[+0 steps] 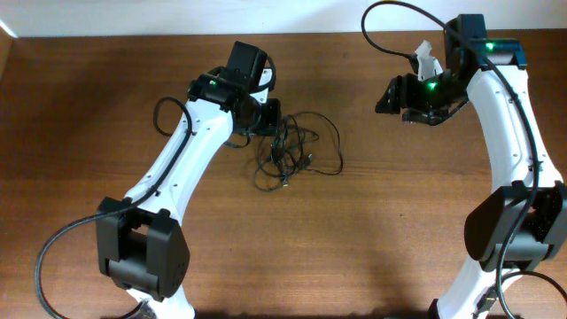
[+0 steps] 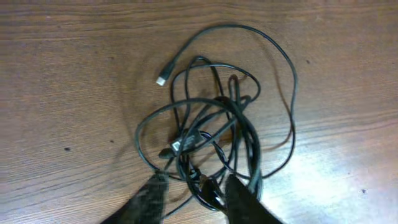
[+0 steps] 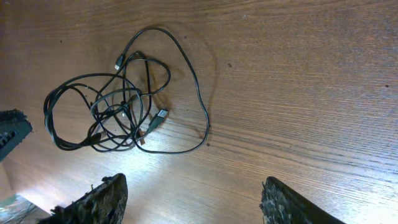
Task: Untangle cables
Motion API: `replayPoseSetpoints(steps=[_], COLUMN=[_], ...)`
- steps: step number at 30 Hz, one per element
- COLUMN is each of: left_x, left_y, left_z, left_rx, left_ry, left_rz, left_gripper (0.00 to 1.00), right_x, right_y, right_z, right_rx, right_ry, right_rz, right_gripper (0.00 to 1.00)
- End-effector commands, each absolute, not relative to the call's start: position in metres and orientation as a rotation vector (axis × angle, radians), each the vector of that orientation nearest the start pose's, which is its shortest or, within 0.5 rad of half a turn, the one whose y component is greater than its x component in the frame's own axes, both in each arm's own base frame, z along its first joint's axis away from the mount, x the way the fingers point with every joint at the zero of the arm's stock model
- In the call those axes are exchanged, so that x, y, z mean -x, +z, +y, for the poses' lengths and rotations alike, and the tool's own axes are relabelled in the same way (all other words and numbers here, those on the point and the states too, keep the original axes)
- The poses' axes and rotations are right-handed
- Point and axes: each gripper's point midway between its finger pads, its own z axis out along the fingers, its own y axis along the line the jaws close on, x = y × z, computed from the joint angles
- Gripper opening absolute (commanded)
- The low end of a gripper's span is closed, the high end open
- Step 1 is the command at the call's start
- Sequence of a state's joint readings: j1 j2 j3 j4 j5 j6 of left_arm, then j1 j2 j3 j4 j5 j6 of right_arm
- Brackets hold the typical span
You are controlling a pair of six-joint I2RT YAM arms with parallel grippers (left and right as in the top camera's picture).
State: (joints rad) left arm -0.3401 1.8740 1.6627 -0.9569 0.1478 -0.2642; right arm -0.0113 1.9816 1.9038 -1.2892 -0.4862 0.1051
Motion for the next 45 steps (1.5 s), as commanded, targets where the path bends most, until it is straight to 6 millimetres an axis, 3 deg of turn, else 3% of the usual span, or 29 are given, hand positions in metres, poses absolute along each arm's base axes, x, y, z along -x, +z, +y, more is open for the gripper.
replayPoseSetpoints(steps=[1,4,13,16,20,28,33,37,41,45], left_x=[-0.418,-0.418,-0.410,-0.404,-0.397,-0.387,-0.366,-0.377,-0.377,-0.379], left_y=[0.148,0.148,0.146,0.150,0.140,0.118,0.110,0.101,0.077,0.076], left_z=[-0.166,-0.166,-0.171,-0.192,-0.206,-0.202,-0.196,-0.201,-0.201,-0.205], left_rx=[-0.121,-0.121,-0.192,-0.382,-0.528,-0.860,-1.079,-1.094,-1.103,-1.102], left_ry=[-0.312,-0.314,-0.343,-0.460,-0.447,-0.382,-0.392,-0.385,-0.391,-0.418], left_rz=[2.768,2.769,2.791,2.759,2.757,2.734,2.743,2.711,2.762,2.748], left_gripper=[0.43,0.45,0.36,0.36,0.35,0.39,0.33,0.34,0.24,0.10], right_x=[-0.422,-0.422,-0.422,-0.422,-0.420,-0.419,-0.419,-0.418,-0.418,-0.418], right_y=[0.190,0.190,0.189,0.190,0.189,0.188,0.188,0.188,0.188,0.188], right_z=[0.077,0.077,0.077,0.077,0.077,0.075,0.075,0.075,0.075,0.075], right_rx=[-0.065,-0.065,-0.065,-0.065,-0.067,-0.070,-0.071,-0.073,-0.073,-0.073], right_ry=[0.706,0.706,0.706,0.706,0.707,0.697,0.697,0.698,0.698,0.698], right_rz=[2.837,2.837,2.838,2.837,2.843,2.850,2.851,2.857,2.857,2.857], right_gripper=[0.70,0.70,0.70,0.70,0.70,0.70,0.70,0.71,0.71,0.71])
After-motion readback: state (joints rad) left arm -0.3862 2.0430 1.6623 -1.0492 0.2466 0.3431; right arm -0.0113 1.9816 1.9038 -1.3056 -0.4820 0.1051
